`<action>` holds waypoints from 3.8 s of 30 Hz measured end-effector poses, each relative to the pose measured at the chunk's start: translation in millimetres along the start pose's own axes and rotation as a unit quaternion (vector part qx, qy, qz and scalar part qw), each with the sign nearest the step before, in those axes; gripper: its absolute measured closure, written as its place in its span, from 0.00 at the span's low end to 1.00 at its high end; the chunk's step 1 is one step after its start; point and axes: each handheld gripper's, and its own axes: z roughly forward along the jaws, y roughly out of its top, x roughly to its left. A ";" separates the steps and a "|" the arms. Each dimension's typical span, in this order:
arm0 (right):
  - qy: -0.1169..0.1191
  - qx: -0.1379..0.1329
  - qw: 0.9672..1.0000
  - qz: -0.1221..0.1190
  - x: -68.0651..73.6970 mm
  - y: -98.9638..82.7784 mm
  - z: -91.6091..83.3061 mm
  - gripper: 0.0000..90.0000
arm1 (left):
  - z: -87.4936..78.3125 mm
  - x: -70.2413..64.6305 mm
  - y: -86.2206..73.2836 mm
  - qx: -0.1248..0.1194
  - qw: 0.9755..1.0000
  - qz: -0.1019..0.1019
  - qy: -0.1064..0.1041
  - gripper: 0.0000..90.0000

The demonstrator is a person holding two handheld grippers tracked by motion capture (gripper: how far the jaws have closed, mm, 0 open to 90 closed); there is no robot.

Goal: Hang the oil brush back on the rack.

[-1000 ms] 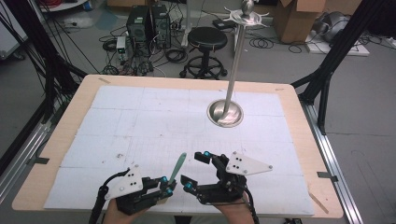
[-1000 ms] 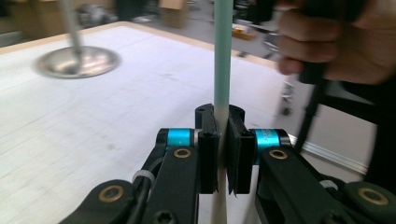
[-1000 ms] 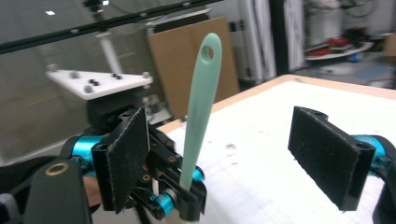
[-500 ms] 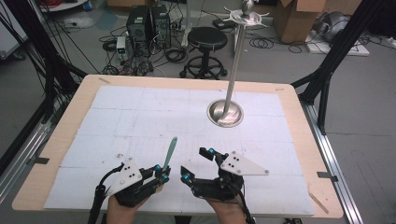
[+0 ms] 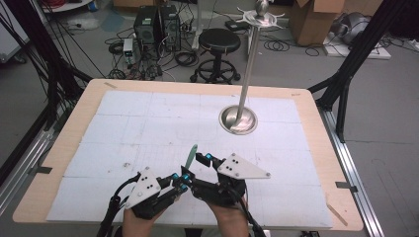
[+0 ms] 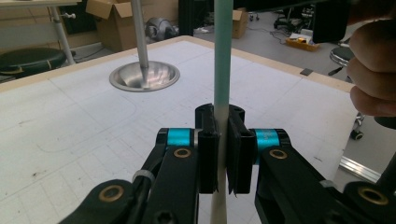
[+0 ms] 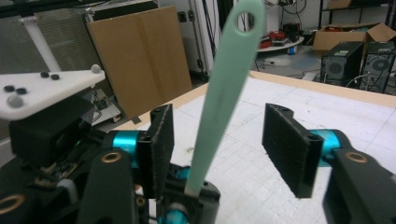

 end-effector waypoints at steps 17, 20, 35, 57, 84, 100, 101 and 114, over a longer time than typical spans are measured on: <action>-0.007 -0.005 1.000 0.024 0.8 4.1 5.6 0.76 | 1.7 -3.4 0.5 0.004 1.000 0.005 0.012 0.93; 0.000 -0.005 1.000 0.028 0.8 4.6 5.2 0.79 | 1.3 -2.8 0.7 0.003 1.000 0.005 0.009 0.93; 0.039 -0.013 0.999 0.007 6.8 9.8 0.4 0.85 | -5.6 2.2 1.9 -0.020 0.999 0.007 -0.034 0.93; 0.208 -0.011 0.978 -0.022 -28.2 6.7 -27.4 0.85 | -9.4 27.0 -0.6 -0.013 0.965 -0.030 -0.262 0.55; 0.390 -0.046 0.919 -0.023 -25.5 -0.9 -21.4 0.85 | -2.8 10.7 -3.4 0.004 0.925 -0.026 -0.380 0.78; 0.288 -0.049 0.956 0.005 -25.2 -3.0 -22.2 0.30 | -7.9 14.6 -1.5 0.006 0.959 -0.016 -0.282 0.91; 0.266 -0.048 0.963 0.008 -25.2 -3.2 -22.8 0.27 | -8.6 15.8 -1.2 0.007 0.965 -0.017 -0.262 0.91; 0.064 -0.039 0.996 -0.041 -6.7 -2.0 -18.8 0.31 | -10.2 17.4 -4.1 0.026 0.997 -0.028 -0.062 0.90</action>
